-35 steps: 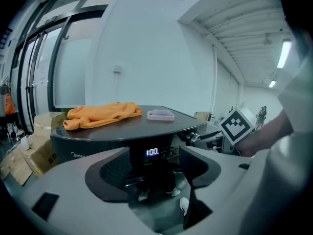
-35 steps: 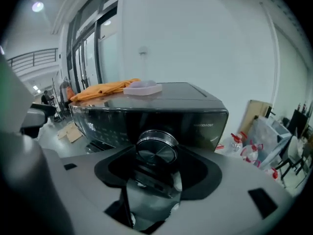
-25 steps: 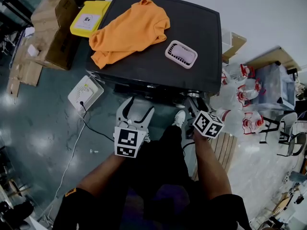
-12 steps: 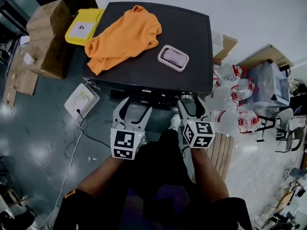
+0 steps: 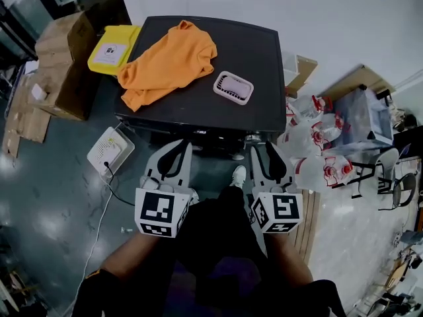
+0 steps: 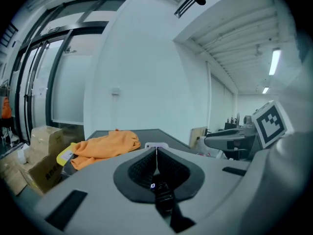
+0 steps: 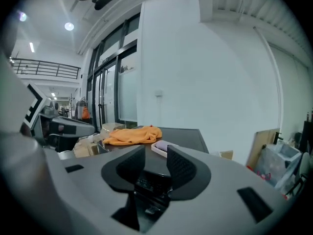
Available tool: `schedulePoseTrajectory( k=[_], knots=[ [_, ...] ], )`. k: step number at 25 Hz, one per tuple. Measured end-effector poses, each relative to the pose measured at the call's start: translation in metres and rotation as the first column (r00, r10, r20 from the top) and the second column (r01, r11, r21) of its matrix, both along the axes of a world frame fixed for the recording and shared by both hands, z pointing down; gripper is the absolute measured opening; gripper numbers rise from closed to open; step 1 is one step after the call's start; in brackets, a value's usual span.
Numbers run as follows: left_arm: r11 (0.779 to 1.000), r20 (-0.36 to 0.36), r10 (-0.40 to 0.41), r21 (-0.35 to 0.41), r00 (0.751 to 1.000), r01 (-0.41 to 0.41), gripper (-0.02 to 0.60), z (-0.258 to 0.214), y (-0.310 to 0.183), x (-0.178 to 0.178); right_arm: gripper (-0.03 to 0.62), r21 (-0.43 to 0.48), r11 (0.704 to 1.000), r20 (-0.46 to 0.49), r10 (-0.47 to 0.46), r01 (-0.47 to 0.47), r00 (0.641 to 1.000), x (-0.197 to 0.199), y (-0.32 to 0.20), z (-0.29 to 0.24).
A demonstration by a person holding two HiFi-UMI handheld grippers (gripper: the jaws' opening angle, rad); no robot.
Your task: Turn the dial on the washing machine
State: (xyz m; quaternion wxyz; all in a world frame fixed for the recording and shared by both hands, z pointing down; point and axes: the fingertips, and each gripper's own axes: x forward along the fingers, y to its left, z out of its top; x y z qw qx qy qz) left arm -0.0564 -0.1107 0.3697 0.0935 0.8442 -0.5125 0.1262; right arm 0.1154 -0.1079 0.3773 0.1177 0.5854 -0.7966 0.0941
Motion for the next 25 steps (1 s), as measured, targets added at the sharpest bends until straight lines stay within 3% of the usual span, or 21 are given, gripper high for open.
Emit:
schedulePoseTrajectory(
  k=[3, 7, 25],
  knots=[
    [0.999, 0.005, 0.023, 0.039, 1.000, -0.023, 0.011, -0.023, 0.012, 0.003, 0.082, 0.029, 1.000, -0.025, -0.005, 0.005, 1.000, -0.005, 0.013, -0.020],
    [0.998, 0.005, 0.049, 0.036, 0.999, -0.050, 0.011, -0.033, 0.027, 0.009, 0.033, 0.058, 0.998, -0.013, -0.028, 0.029, 1.000, -0.014, 0.024, -0.042],
    [0.996, 0.003, 0.082, 0.029, 0.997, -0.082, 0.011, -0.027, 0.032, 0.015, 0.014, 0.023, 0.995, -0.026, -0.096, 0.096, 0.995, -0.041, 0.038, -0.039]
  ],
)
